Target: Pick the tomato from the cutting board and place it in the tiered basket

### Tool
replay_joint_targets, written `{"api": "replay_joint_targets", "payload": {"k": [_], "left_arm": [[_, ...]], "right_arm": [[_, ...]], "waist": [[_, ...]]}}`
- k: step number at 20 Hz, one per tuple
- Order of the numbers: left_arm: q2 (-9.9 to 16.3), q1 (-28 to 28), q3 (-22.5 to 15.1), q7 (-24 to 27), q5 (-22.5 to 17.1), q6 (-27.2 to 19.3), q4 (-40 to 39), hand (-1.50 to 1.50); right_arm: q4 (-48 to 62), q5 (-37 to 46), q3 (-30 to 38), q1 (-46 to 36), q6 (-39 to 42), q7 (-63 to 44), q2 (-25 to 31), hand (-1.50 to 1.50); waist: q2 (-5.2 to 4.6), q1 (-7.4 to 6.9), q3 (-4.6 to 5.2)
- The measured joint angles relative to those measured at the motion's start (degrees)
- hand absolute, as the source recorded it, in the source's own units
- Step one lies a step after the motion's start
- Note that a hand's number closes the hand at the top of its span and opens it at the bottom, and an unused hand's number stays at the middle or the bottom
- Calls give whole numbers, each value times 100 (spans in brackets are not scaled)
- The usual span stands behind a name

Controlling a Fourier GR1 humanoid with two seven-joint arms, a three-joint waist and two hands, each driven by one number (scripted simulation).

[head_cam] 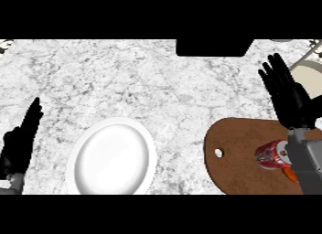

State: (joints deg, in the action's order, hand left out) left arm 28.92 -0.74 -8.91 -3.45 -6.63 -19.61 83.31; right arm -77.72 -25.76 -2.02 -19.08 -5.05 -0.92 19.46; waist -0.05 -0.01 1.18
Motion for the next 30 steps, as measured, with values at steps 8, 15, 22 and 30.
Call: {"api": "replay_joint_targets", "payload": {"k": [8, 15, 22, 30], "left_arm": [[-586, -303, -163, 300, -101, -107, 431, 0], [-1023, -588, -444, 326, -75, -183, 613, 0], [-1216, -644, -565, 372, 38, -278, 585, 0], [-1297, -579, -613, 322, 118, -392, 590, 0]], "right_arm": [[-448, -1481, 1282, 281, 1739, 924, 590, -150], [78, -3314, 1576, 1054, 4692, 626, 1040, -150], [467, -3612, 2743, 1723, 6443, 478, 2332, -150], [-1027, -2009, 4345, 1641, 6675, 217, 3429, -150]], "waist": [[75, 359, -177], [18, 284, -168], [12, 271, -157], [92, 396, -152]]}}
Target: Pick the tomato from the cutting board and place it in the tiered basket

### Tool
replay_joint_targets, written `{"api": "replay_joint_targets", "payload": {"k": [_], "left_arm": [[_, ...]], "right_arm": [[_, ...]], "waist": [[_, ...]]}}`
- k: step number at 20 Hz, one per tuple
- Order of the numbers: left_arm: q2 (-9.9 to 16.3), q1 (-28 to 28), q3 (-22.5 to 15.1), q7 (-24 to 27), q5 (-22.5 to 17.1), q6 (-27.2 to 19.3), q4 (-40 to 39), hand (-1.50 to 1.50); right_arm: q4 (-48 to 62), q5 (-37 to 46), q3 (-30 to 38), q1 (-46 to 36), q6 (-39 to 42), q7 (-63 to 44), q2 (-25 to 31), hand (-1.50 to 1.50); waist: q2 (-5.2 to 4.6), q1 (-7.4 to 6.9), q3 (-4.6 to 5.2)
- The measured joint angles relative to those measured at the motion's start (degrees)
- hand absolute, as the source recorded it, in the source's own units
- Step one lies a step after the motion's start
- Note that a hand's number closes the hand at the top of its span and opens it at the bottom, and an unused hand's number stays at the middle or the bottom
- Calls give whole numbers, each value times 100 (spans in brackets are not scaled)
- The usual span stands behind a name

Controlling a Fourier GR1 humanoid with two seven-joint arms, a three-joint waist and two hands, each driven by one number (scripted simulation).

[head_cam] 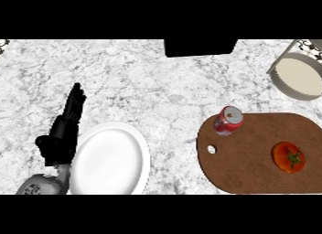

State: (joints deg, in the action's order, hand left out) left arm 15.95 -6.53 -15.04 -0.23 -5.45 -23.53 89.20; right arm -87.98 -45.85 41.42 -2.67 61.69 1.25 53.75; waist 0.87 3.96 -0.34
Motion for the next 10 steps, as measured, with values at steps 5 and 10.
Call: {"api": "replay_joint_targets", "payload": {"k": [5, 10], "left_arm": [[2, 51, 12, 2, -13, 20, 35, 0], [-58, -77, -20, 20, 22, 78, -53, 0]], "right_arm": [[-1480, 1169, 705, 61, 38, 1, -136, -150], [-2855, 2180, 1042, 345, 85, 21, -724, -150]], "waist": [[-5, -55, 0], [-48, -161, 5]]}}
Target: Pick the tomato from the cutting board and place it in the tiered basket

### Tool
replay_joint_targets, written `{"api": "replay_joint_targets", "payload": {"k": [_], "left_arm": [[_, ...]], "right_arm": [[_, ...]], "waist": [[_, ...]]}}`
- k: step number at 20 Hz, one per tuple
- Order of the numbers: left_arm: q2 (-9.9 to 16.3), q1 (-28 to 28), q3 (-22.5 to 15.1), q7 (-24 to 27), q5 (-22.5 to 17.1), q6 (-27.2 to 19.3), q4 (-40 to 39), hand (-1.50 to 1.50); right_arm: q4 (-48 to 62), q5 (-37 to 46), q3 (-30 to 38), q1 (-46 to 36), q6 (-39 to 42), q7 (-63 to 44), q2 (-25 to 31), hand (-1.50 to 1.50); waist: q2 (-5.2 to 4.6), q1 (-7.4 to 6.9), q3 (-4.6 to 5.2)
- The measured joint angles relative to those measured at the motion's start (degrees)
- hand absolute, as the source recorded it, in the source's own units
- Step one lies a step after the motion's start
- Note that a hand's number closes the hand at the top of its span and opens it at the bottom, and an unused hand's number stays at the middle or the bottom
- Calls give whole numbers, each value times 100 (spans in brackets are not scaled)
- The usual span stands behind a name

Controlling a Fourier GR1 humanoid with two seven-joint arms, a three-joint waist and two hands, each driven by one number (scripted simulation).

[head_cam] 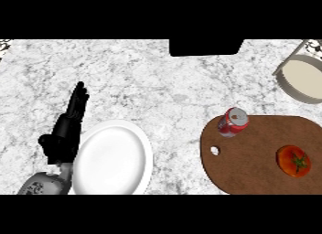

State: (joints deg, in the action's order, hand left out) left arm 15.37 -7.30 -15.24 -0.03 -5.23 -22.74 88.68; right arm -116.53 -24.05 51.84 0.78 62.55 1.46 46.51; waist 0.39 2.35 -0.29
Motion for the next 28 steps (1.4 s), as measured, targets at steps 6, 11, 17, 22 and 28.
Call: {"api": "replay_joint_targets", "payload": {"k": [6, 11, 17, 22, 28], "left_arm": [[27, 49, -8, -54, 33, 92, 152, 0], [-38, -11, -50, -96, 114, 112, 122, 0], [-239, -115, -119, -119, 260, -1, 12, 0], [-194, -38, -36, -11, 201, 150, -20, 0], [-268, -144, -2, -79, 264, 148, -50, 0]], "right_arm": [[-1097, 875, 107, 437, 25, 194, -754, -150], [-1771, 1451, -11, 775, -11, 332, -1042, -150], [-2098, 2228, -178, 1224, -101, 545, -1083, -150], [-2085, 2971, -355, 1481, -346, 936, -935, -150], [-1864, 4155, -809, 1894, -1136, 1754, -740, -150]], "waist": [[-16, -132, 3], [-26, -162, 5], [-30, -160, 2], [-28, -185, 0], [-32, -193, 1]]}}
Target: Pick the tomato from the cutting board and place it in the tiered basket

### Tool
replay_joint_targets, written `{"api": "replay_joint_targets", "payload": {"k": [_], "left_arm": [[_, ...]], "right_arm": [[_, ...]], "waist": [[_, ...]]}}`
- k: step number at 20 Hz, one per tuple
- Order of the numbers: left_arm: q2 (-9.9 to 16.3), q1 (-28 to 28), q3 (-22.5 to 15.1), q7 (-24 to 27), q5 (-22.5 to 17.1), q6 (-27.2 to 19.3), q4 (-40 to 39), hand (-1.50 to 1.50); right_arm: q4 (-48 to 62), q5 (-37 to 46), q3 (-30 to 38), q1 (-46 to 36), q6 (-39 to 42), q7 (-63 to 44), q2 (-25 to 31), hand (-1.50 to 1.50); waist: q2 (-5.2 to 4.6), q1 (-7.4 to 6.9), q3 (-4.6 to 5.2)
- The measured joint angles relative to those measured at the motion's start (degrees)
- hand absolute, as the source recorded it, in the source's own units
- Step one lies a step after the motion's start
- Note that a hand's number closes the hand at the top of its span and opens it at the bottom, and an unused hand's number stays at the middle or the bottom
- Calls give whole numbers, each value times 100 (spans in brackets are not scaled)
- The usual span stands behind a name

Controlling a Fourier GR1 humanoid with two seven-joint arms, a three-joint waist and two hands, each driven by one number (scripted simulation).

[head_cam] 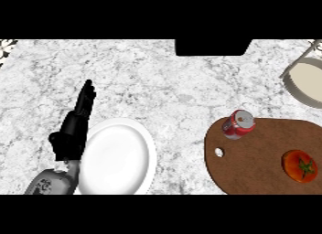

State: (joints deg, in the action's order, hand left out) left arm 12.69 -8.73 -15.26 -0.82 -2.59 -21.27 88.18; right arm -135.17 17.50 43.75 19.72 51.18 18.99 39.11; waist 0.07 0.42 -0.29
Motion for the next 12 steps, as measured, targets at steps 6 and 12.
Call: {"api": "replay_joint_targets", "payload": {"k": [6, 12], "left_arm": [[-53, 15, -16, -64, 118, -13, 30, 0], [-171, -80, 38, -56, 200, -12, -85, 0]], "right_arm": [[400, 1126, -609, 560, -1239, 1037, 165, -150], [869, 2068, -1110, 898, -2483, 2117, 213, -150]], "waist": [[1, -6, 7], [-1, -2, 17]]}}
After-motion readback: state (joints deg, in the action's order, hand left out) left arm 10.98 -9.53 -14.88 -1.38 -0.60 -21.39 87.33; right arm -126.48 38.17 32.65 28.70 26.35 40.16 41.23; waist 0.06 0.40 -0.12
